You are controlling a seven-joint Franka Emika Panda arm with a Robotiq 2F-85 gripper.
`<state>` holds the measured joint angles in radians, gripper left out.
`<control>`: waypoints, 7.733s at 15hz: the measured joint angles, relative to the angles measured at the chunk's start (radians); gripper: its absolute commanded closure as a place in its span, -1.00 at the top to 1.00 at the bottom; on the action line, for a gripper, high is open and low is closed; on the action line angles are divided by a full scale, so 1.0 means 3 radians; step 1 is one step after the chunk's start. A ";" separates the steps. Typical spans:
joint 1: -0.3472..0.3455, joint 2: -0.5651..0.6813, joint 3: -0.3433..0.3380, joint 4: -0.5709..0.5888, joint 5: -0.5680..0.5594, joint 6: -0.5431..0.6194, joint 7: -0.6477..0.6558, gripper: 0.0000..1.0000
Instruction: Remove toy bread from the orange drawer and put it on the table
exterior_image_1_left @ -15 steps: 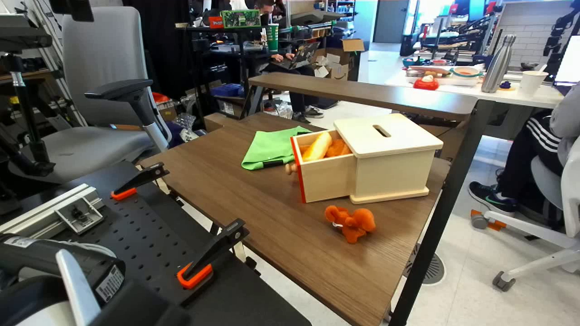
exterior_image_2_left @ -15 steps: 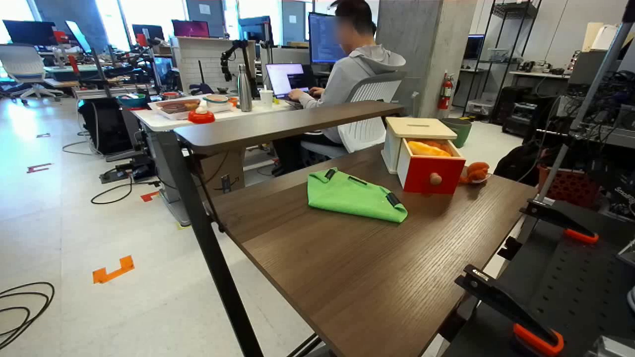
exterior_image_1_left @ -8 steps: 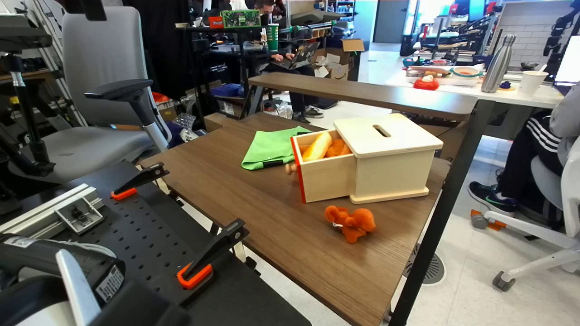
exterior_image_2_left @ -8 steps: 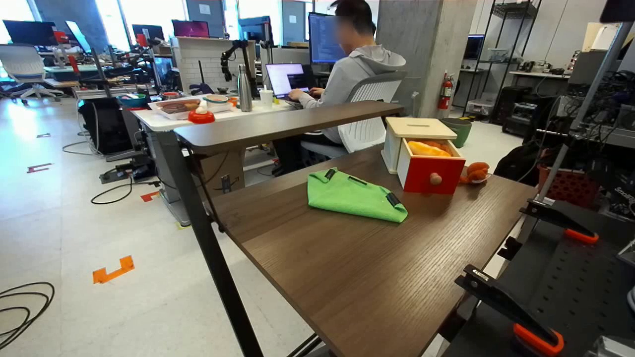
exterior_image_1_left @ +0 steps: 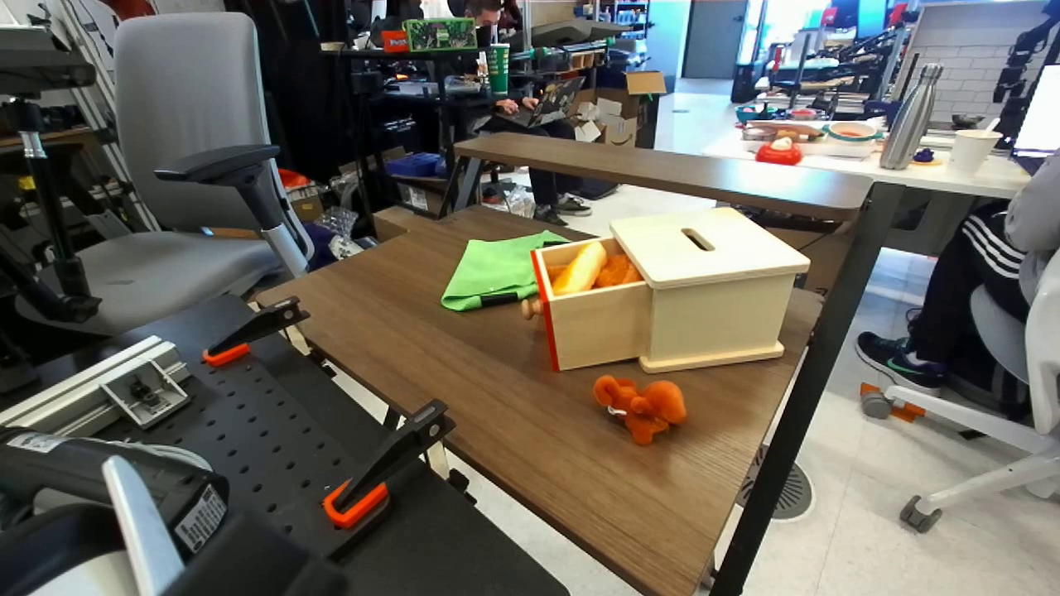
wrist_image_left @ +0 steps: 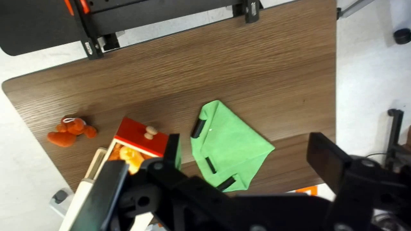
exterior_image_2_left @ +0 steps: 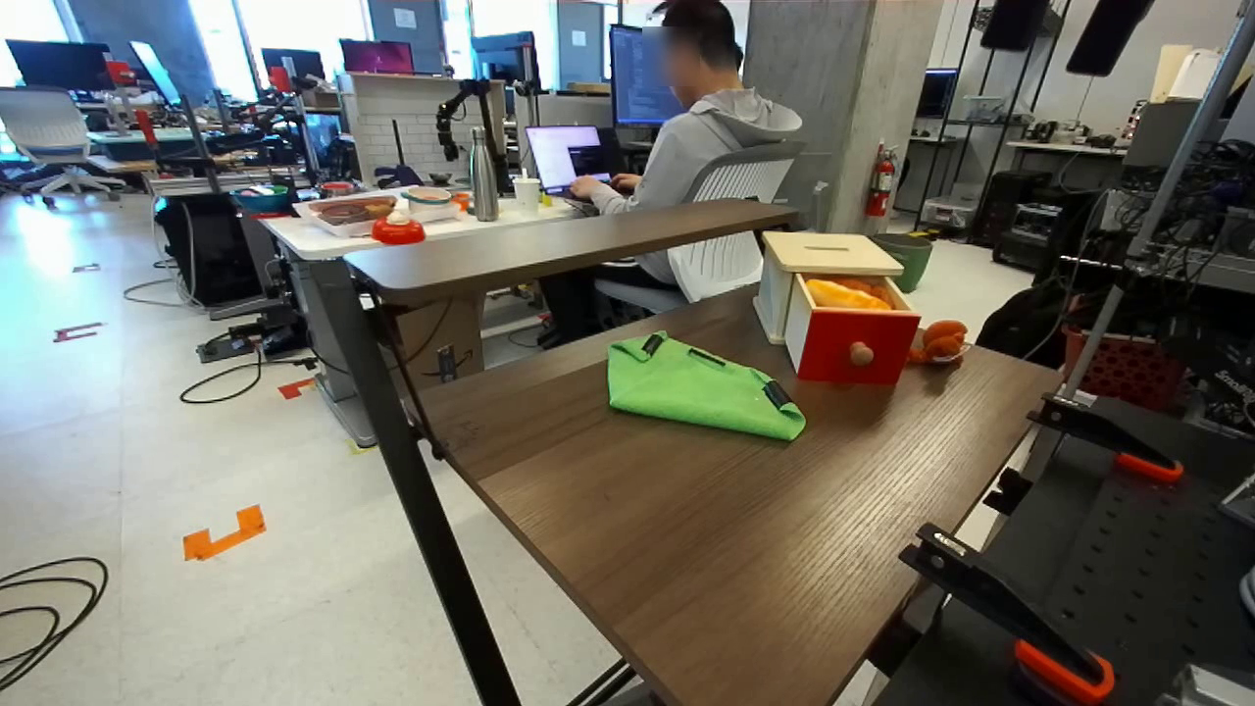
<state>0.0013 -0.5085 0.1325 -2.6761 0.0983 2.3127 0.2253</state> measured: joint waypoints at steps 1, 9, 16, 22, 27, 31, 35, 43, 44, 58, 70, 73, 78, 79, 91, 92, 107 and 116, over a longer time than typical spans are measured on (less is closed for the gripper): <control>-0.0093 0.0081 -0.0010 0.0012 -0.0069 0.0087 0.0068 1.00; -0.0706 0.0856 -0.0020 0.0295 -0.0919 0.0676 0.0926 1.00; -0.0660 0.1680 -0.0161 0.0713 -0.1488 0.0677 0.1112 1.00; -0.0373 0.2174 -0.0461 0.1031 -0.1741 0.0677 0.1065 1.00; -0.0181 0.2471 -0.0710 0.1255 -0.1960 0.0709 0.1066 1.00; -0.0065 0.2651 -0.0844 0.1381 -0.1970 0.0811 0.1066 1.00; 0.0054 0.2798 -0.0960 0.1475 -0.1970 0.0874 0.1066 1.00; 0.0153 0.2990 -0.1068 0.1577 -0.1969 0.0893 0.1066 1.00; 0.0154 0.3006 -0.1072 0.1584 -0.1969 0.0902 0.1066 1.00; 0.0194 0.3215 -0.1093 0.1730 -0.1940 0.1025 0.1027 0.14; 0.0194 0.3271 -0.1109 0.1780 -0.1772 0.1025 0.0867 -0.71; 0.0183 0.3261 -0.1074 0.1764 -0.1563 0.1025 0.0635 -0.71; 0.0137 0.3092 -0.0868 0.1596 -0.1188 0.1025 0.0100 -0.71; 0.0137 0.3028 -0.0841 0.1547 -0.1159 0.1026 0.0052 -0.71; 0.0132 0.2542 -0.0444 0.0835 -0.0896 0.1030 -0.0645 -0.71; 0.0139 0.2560 -0.0398 0.0803 -0.0896 0.1030 -0.0704 -0.71; 0.0144 0.3375 -0.0247 0.1216 -0.0894 0.0903 -0.1154 0.87; 0.0137 0.3214 -0.0166 0.1245 -0.0845 0.0910 -0.1155 1.00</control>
<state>0.0425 0.4557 0.0828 -2.3025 -0.1553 2.5856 -0.1212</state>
